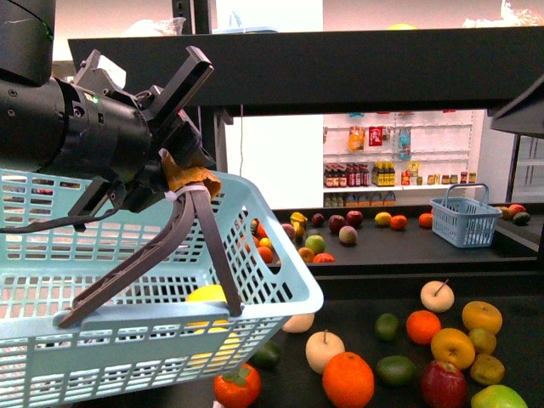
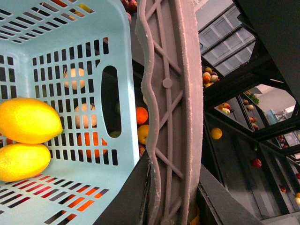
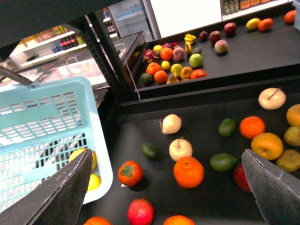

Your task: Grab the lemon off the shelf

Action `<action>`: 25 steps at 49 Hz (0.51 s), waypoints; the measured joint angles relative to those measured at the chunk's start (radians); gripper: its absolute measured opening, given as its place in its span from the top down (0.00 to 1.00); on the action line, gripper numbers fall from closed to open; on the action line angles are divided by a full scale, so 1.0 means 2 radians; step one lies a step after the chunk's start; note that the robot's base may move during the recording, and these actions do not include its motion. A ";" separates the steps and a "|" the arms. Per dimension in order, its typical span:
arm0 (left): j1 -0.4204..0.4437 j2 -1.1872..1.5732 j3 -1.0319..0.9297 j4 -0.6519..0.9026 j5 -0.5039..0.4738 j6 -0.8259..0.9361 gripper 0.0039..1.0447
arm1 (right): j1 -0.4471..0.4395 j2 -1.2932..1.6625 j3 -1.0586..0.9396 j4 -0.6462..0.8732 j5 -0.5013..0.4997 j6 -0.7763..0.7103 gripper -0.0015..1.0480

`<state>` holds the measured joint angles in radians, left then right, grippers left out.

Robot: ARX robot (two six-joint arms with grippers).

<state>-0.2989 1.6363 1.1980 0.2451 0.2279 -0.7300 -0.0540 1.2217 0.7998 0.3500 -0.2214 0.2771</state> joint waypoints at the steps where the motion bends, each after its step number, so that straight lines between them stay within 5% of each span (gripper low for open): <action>1: 0.000 0.000 0.000 -0.001 0.000 -0.001 0.84 | -0.002 -0.002 -0.004 0.002 -0.002 0.000 0.08; 25: 0.002 0.000 0.000 -0.005 -0.010 -0.023 0.85 | -0.027 -0.095 -0.182 0.145 0.011 -0.023 0.08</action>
<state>-0.2951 1.6363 1.1976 0.2352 0.2085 -0.7757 -0.1089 1.0309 0.4358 0.6392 -0.1997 0.2302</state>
